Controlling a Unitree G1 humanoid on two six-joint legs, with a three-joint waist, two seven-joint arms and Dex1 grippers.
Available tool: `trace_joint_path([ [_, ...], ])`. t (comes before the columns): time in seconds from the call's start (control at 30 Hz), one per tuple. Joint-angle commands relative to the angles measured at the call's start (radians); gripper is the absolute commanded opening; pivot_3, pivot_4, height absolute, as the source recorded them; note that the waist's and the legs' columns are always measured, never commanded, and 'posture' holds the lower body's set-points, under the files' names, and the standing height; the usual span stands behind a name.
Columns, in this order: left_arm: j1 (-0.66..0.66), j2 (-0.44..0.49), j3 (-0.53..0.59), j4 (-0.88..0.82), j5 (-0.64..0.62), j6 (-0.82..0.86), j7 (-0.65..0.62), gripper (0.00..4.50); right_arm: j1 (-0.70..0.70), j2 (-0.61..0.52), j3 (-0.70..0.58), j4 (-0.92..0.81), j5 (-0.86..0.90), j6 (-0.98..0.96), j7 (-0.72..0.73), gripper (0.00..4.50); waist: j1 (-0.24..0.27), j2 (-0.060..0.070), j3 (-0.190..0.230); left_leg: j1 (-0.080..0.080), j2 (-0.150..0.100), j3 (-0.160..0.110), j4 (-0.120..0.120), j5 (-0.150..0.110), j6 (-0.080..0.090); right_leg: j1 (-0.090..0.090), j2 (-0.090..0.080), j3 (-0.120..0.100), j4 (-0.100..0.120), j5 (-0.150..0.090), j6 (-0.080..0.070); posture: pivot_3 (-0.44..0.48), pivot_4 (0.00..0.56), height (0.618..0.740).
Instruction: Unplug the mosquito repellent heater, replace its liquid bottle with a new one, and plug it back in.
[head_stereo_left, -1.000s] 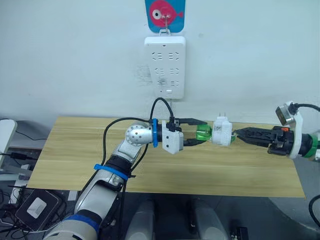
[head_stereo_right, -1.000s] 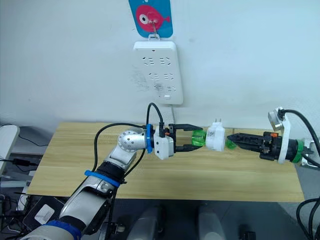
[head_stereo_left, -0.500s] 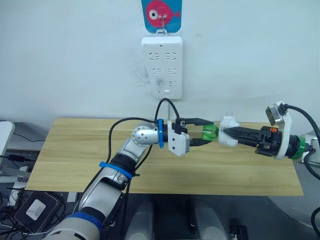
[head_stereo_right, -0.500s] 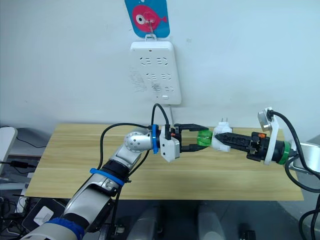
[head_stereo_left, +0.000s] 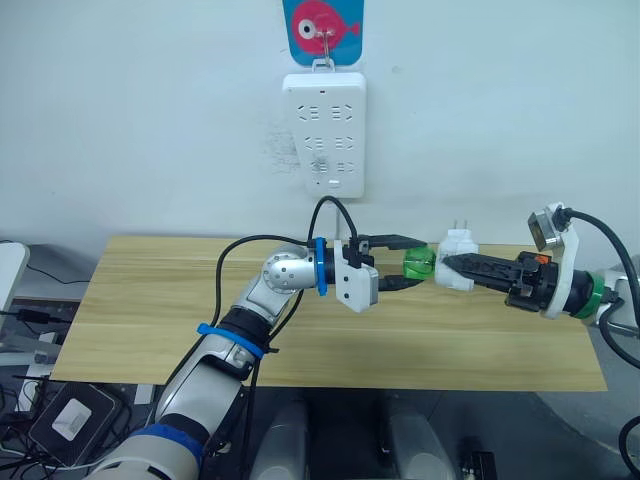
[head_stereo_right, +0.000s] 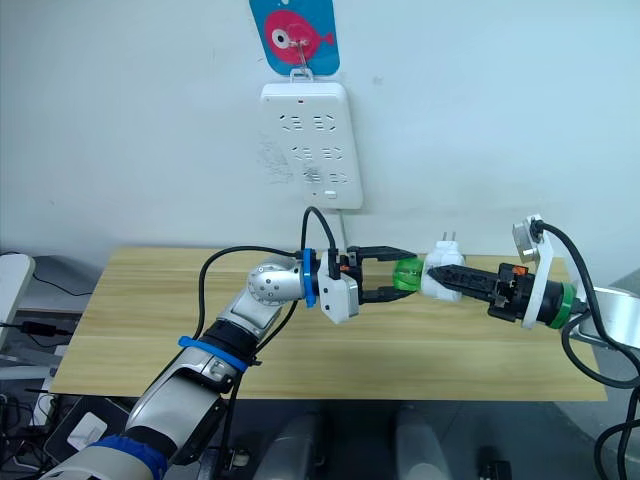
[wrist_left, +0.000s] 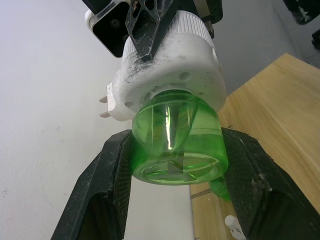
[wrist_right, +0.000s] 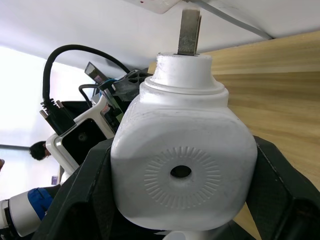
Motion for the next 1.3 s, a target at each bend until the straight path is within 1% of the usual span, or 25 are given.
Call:
trace_joint_path([
  [0.03, -0.010, -0.014, -0.009, -0.023, -0.003, 0.010, 0.023, 2.25, 0.000, 0.008, -0.013, -0.037, 0.030, -0.021, -0.015, 3.01, 0.000, 0.000, 0.000, 0.000, 0.000, 0.000, 0.000, 0.000, 0.000, 0.000, 0.000, 0.000, 0.000, 0.000, 0.000, -0.111, 0.245, 0.740],
  [0.1, -0.002, -0.014, -0.007, -0.031, -0.021, 0.063, 0.009, 2.98, 0.002, 0.013, -0.014, -0.039, 0.030, -0.035, -0.041, 3.01, 0.000, 0.000, 0.000, 0.000, 0.000, 0.000, 0.000, 0.000, 0.000, 0.000, 0.000, 0.000, 0.000, 0.000, 0.000, -0.109, 0.244, 0.740],
  [0.2, 0.009, -0.008, 0.004, -0.059, -0.039, 0.147, 0.000, 3.83, 0.006, 0.021, -0.014, -0.048, 0.030, -0.063, -0.092, 3.01, -0.001, 0.000, 0.000, 0.000, 0.000, 0.000, 0.000, 0.000, 0.000, 0.000, 0.000, 0.000, 0.000, 0.000, 0.000, -0.112, 0.245, 0.740],
  [0.27, 0.014, 0.002, 0.011, -0.090, -0.046, 0.197, -0.004, 4.48, 0.007, 0.021, -0.010, -0.055, 0.030, -0.086, -0.137, 3.01, -0.001, 0.000, 0.000, 0.000, 0.000, 0.000, 0.000, 0.000, 0.000, 0.000, 0.000, 0.000, 0.000, 0.000, 0.000, -0.113, 0.245, 0.740],
  [0.4, 0.031, 0.036, 0.002, -0.166, -0.039, 0.305, -0.029, 4.50, 0.003, 0.011, 0.009, -0.073, 0.002, -0.133, -0.233, 3.01, -0.002, 0.000, 0.000, 0.000, 0.000, 0.000, 0.000, 0.000, 0.000, 0.000, 0.000, 0.000, 0.001, 0.000, 0.000, -0.117, 0.243, 0.740],
  [0.5, 0.015, 0.047, -0.014, -0.199, 0.054, 0.396, 0.012, 4.50, -0.002, 0.009, 0.039, -0.124, -0.084, -0.142, -0.266, 3.01, -0.002, 0.001, 0.000, 0.000, 0.000, 0.000, 0.000, 0.000, 0.000, -0.001, 0.000, 0.000, 0.001, 0.000, 0.000, -0.121, 0.239, 0.740],
  [0.67, 0.002, 0.029, -0.047, -0.248, 0.177, 0.538, 0.065, 4.50, -0.011, 0.025, 0.068, -0.184, -0.131, -0.168, -0.323, 3.01, -0.003, 0.000, 0.000, 0.000, 0.000, 0.000, 0.000, 0.000, 0.000, -0.001, 0.000, 0.000, 0.000, 0.000, 0.000, -0.125, 0.235, 0.740],
  [0.8, 0.028, -0.001, -0.073, -0.322, 0.189, 0.655, 0.048, 4.50, -0.005, 0.040, 0.075, -0.222, -0.088, -0.207, -0.399, 3.01, -0.003, 0.000, 0.000, 0.000, 0.000, 0.000, 0.000, 0.000, 0.000, -0.001, 0.000, 0.000, 0.001, 0.000, 0.000, -0.128, 0.235, 0.740],
  [0.93, 0.052, -0.013, -0.094, -0.393, 0.195, 0.733, 0.035, 4.50, 0.004, 0.042, 0.080, -0.245, -0.063, -0.229, -0.444, 3.01, -0.003, 0.000, -0.001, -0.001, 0.000, 0.000, 0.000, 0.000, 0.000, -0.001, 0.000, 0.000, 0.001, 0.000, 0.000, -0.129, 0.236, 0.740],
  [1.07, 0.047, -0.016, -0.114, -0.396, 0.223, 0.767, 0.058, 4.50, 0.001, 0.044, 0.095, -0.265, -0.039, -0.245, -0.469, 3.01, -0.003, 0.000, -0.001, -0.001, 0.000, 0.001, 0.000, 0.000, 0.000, -0.002, 0.000, 0.000, 0.002, 0.000, 0.000, -0.130, 0.236, 0.740],
  [1.17, 0.040, -0.018, -0.127, -0.374, 0.242, 0.760, 0.075, 4.50, 0.000, 0.045, 0.110, -0.285, -0.009, -0.262, -0.486, 3.01, -0.003, 0.000, -0.001, -0.001, 0.000, 0.001, 0.000, 0.000, 0.000, -0.002, 0.000, 0.000, 0.002, 0.000, 0.000, -0.128, 0.236, 0.740],
  [1.27, 0.044, -0.019, -0.132, -0.364, 0.245, 0.749, 0.084, 3.90, 0.002, 0.041, 0.124, -0.306, 0.018, -0.275, -0.500, 3.01, -0.003, 0.000, -0.001, -0.001, 0.000, 0.001, 0.000, 0.000, 0.000, -0.002, 0.000, 0.000, 0.002, 0.000, 0.000, -0.128, 0.236, 0.740],
  [1.3, 0.046, -0.020, -0.132, -0.365, 0.245, 0.747, 0.086, 3.60, 0.004, 0.039, 0.127, -0.311, 0.023, -0.278, -0.503, 3.01, -0.002, 0.000, -0.001, -0.001, 0.000, 0.001, 0.000, 0.000, 0.000, -0.002, 0.000, 0.000, 0.002, 0.000, 0.000, -0.128, 0.236, 0.740],
])
